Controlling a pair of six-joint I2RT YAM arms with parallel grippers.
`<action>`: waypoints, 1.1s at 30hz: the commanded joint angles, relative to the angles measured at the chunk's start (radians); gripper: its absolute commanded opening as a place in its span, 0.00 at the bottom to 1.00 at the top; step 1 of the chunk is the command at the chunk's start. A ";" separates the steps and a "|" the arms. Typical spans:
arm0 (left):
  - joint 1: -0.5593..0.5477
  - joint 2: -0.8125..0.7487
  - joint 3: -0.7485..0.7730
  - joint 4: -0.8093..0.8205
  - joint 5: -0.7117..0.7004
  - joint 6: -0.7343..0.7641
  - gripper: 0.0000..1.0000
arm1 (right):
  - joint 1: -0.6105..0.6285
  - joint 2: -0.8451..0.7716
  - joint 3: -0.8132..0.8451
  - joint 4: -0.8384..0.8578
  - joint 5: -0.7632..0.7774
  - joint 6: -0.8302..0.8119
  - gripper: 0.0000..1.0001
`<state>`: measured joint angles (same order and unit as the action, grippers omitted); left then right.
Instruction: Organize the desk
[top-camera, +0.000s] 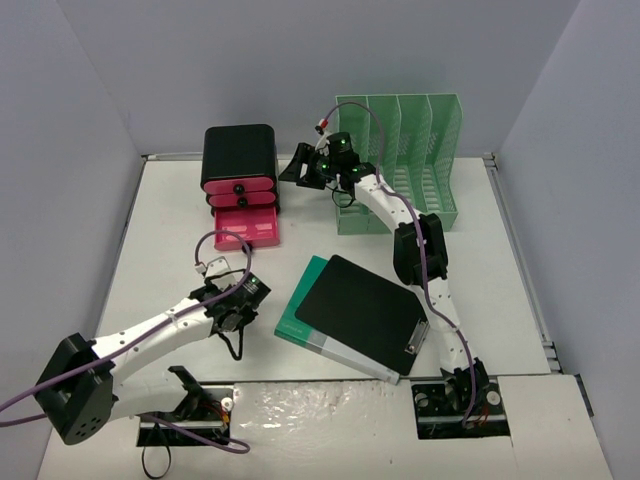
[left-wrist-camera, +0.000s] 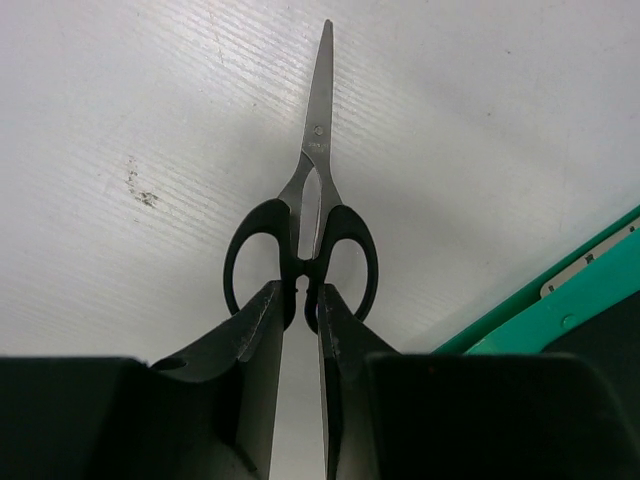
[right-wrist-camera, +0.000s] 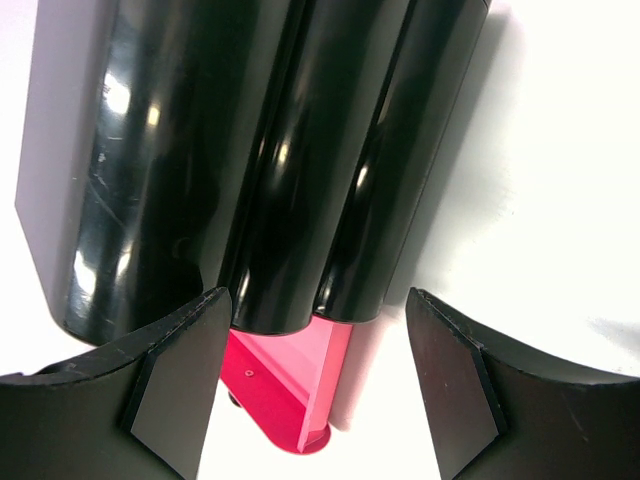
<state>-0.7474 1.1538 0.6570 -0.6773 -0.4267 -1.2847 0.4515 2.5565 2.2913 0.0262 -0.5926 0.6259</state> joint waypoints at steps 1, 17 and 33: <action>-0.009 -0.034 0.069 -0.057 -0.062 0.028 0.00 | -0.007 -0.100 0.002 0.059 -0.011 -0.014 0.67; -0.007 -0.009 0.215 -0.079 -0.120 0.136 0.00 | -0.006 -0.122 -0.009 0.059 -0.004 -0.016 0.67; 0.130 0.257 0.421 0.161 -0.131 0.264 0.00 | -0.004 -0.154 -0.019 0.015 0.013 -0.015 0.68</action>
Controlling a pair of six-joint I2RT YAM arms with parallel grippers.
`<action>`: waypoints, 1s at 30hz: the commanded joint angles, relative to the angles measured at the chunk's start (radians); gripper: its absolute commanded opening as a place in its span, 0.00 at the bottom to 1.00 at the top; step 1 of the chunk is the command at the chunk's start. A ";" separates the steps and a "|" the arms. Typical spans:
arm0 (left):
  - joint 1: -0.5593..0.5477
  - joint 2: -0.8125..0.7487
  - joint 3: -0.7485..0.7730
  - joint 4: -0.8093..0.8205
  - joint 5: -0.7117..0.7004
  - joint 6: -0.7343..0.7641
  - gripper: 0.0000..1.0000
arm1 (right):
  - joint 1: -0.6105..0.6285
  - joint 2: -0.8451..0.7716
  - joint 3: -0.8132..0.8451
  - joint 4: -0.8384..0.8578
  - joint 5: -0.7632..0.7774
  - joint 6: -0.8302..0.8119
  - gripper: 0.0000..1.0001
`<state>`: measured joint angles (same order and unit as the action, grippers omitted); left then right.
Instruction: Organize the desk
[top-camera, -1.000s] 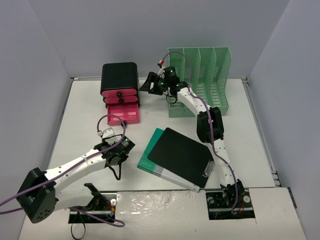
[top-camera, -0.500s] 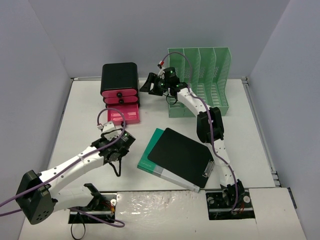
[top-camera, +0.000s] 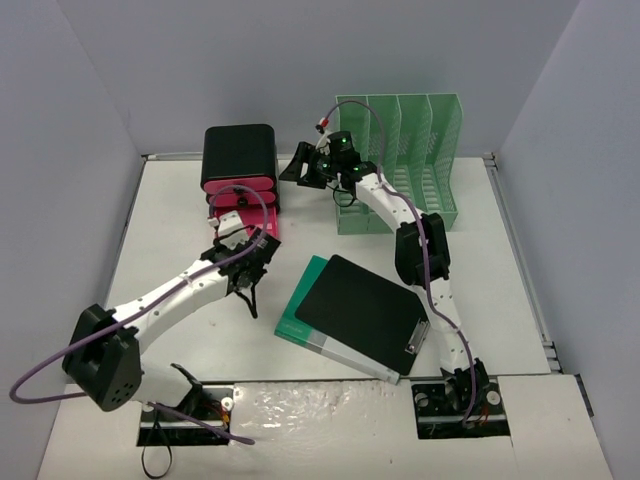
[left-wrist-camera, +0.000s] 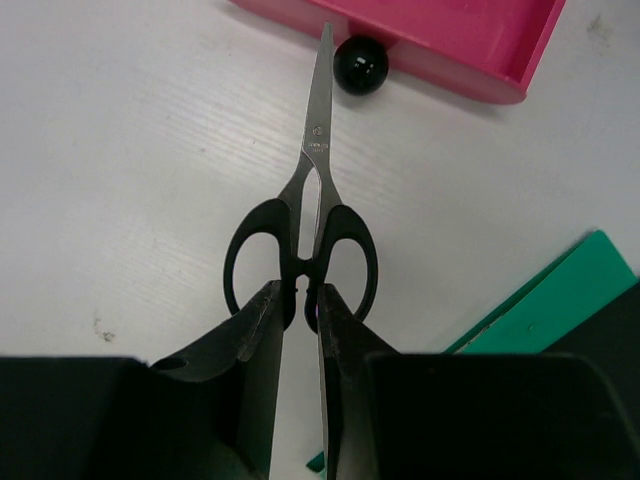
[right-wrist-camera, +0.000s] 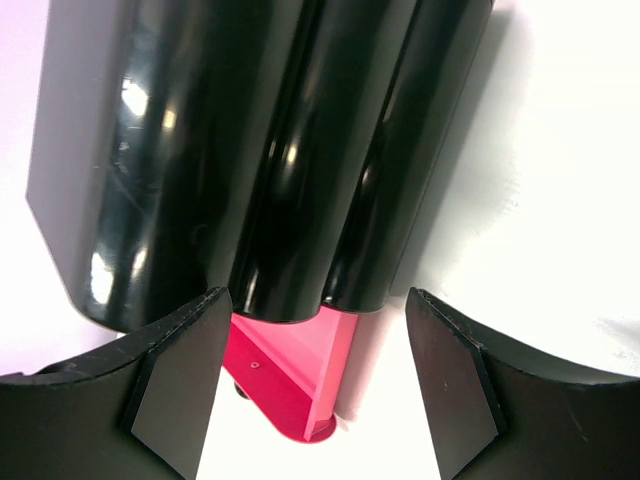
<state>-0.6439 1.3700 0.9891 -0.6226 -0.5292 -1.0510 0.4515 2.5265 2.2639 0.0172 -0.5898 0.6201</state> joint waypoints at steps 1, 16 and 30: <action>0.034 0.065 0.106 0.130 -0.025 0.028 0.00 | -0.004 -0.123 0.009 0.019 0.013 -0.010 0.67; 0.116 0.236 0.199 0.262 0.042 -0.019 0.00 | 0.000 -0.137 0.013 -0.068 0.039 -0.044 0.67; 0.242 0.299 0.255 0.319 0.112 0.005 0.00 | 0.006 -0.140 0.011 -0.092 0.048 -0.060 0.67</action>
<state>-0.4340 1.6780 1.1740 -0.3606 -0.4277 -1.0553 0.4595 2.5065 2.2639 -0.0945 -0.5514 0.5720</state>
